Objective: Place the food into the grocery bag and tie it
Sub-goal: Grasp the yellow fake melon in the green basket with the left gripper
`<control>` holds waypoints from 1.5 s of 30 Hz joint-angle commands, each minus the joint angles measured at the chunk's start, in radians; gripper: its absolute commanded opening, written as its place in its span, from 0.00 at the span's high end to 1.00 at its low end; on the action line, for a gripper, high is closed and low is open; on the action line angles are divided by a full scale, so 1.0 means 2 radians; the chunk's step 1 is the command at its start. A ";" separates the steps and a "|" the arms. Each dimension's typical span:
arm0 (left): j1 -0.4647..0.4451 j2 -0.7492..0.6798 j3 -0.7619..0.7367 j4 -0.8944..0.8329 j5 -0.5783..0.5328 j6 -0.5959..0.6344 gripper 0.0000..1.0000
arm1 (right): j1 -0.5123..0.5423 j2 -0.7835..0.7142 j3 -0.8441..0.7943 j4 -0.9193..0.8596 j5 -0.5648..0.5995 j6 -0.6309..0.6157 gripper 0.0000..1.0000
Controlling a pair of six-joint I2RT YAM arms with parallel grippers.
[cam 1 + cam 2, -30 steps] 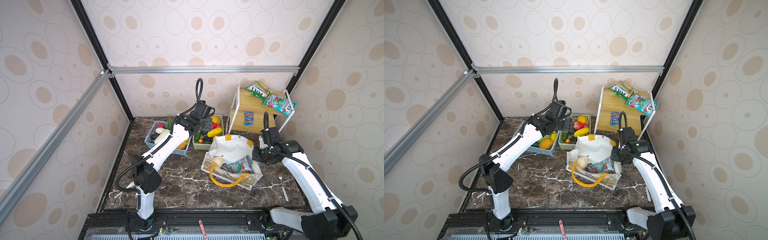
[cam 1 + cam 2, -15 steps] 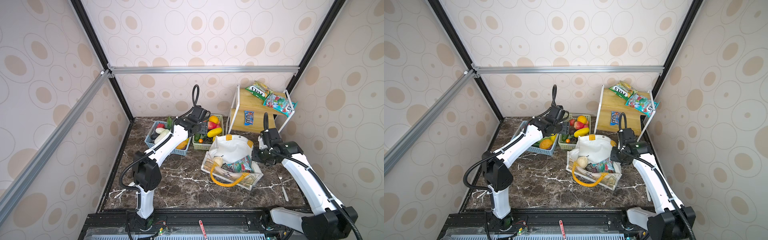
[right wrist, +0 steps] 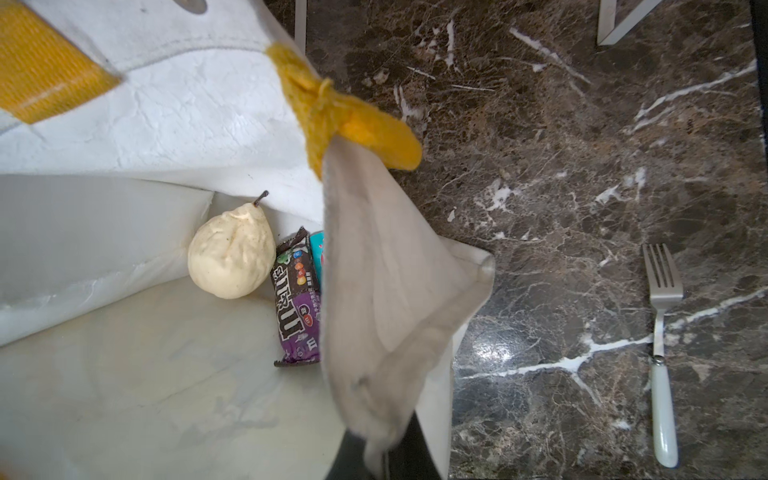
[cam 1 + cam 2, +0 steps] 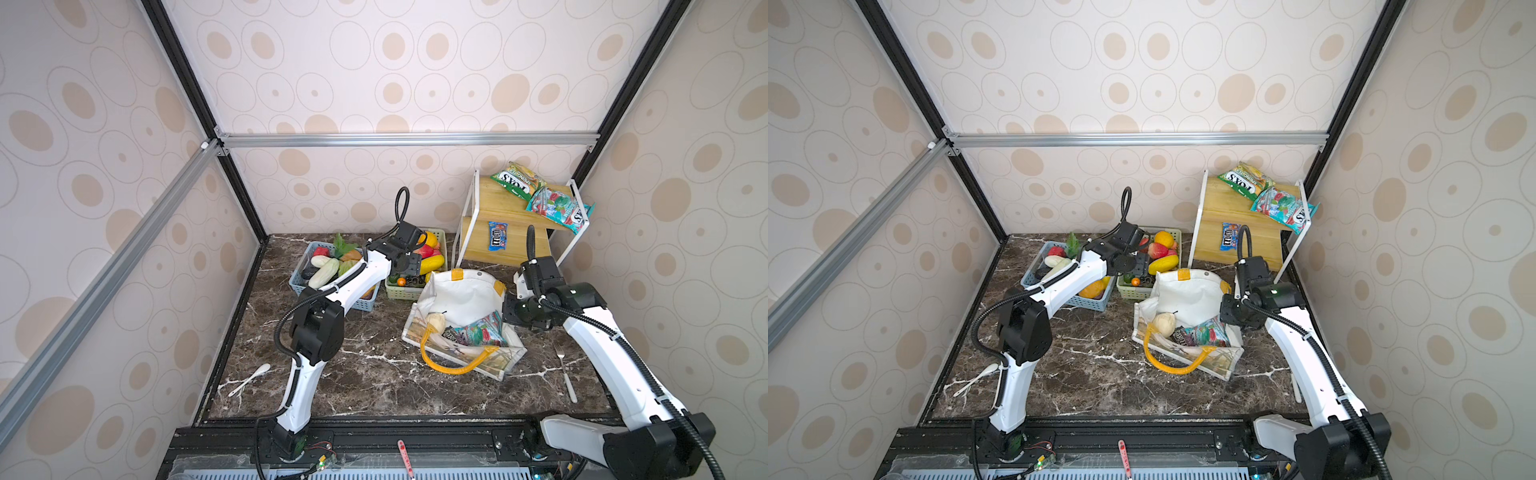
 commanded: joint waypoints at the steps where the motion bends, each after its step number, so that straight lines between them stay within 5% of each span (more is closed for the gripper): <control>1: 0.006 0.019 0.034 0.020 -0.002 0.000 0.24 | -0.001 0.007 0.004 -0.035 -0.012 -0.003 0.91; 8: 0.009 0.072 0.083 0.032 0.017 0.000 0.24 | -0.001 0.012 0.007 -0.045 -0.006 0.001 0.91; 23: 0.015 0.111 0.074 0.119 0.186 -0.079 0.24 | -0.001 0.020 0.002 -0.067 0.014 0.003 0.91; 36: 0.018 0.142 0.077 0.129 0.163 -0.027 0.24 | -0.001 0.036 0.013 -0.077 0.015 0.007 0.91; 45: 0.018 0.116 0.037 0.188 0.199 -0.023 0.46 | 0.000 0.039 0.013 -0.081 0.012 0.009 0.91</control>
